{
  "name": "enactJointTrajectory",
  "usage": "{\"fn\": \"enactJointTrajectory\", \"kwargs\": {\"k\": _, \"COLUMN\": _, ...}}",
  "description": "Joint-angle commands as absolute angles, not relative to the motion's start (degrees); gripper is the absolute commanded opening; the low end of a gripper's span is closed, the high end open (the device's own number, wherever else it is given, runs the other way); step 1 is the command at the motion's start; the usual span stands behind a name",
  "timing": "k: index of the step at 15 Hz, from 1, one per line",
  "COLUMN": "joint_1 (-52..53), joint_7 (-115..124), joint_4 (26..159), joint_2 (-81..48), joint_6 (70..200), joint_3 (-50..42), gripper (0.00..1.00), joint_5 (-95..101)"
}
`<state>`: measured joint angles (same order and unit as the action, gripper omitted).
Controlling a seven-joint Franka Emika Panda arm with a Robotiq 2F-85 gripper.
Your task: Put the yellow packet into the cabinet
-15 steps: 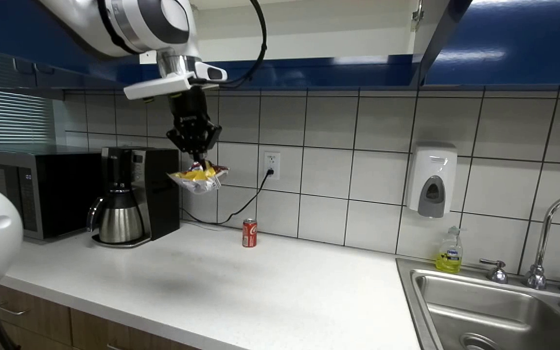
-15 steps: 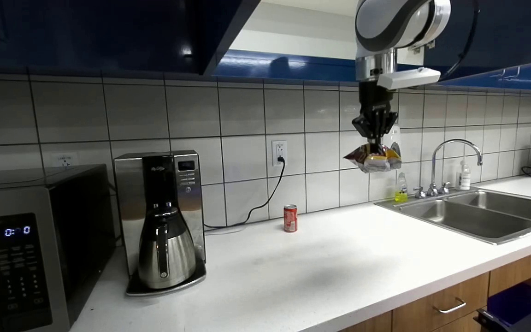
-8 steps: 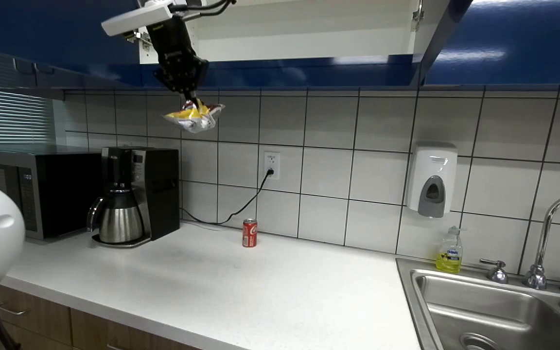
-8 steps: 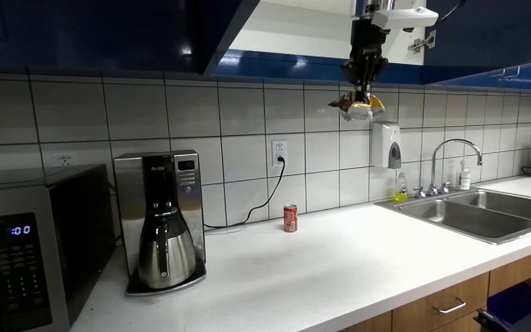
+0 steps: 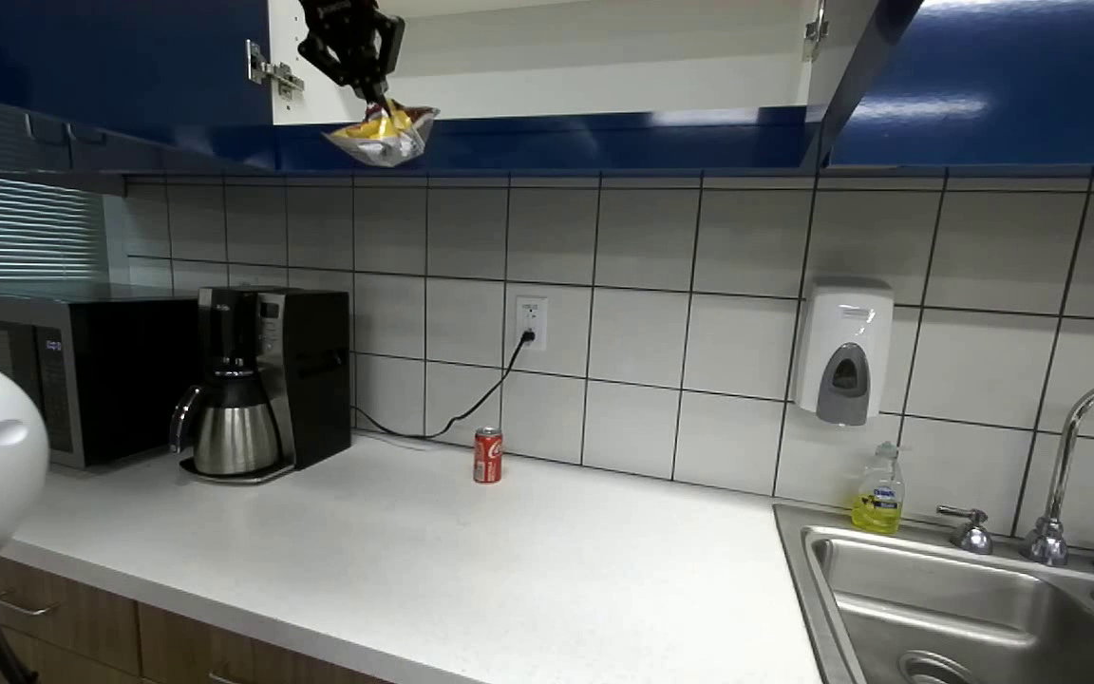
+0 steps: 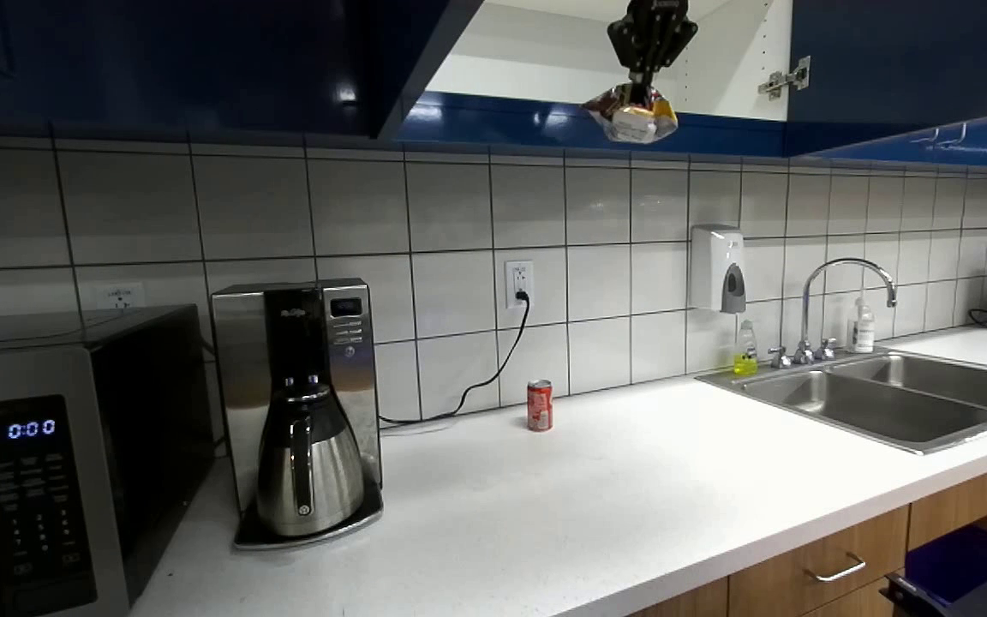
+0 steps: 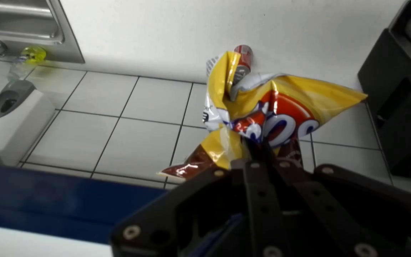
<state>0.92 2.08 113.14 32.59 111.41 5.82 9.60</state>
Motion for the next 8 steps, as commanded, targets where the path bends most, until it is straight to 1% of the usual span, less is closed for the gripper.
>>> {"fn": "enactJointTrajectory", "kwargs": {"k": 1, "joint_1": 0.08, "joint_7": 4.11, "joint_4": 102.55, "joint_2": 27.69, "joint_6": 108.88, "joint_3": 7.56, "gripper": 0.0, "joint_5": 11.35}}
{"fn": "enactJointTrajectory", "kwargs": {"k": 8, "joint_1": -0.63, "joint_7": 6.88, "joint_4": 87.33, "joint_2": 20.09, "joint_6": 108.65, "joint_3": 8.95, "gripper": 0.0, "joint_5": 14.49}}
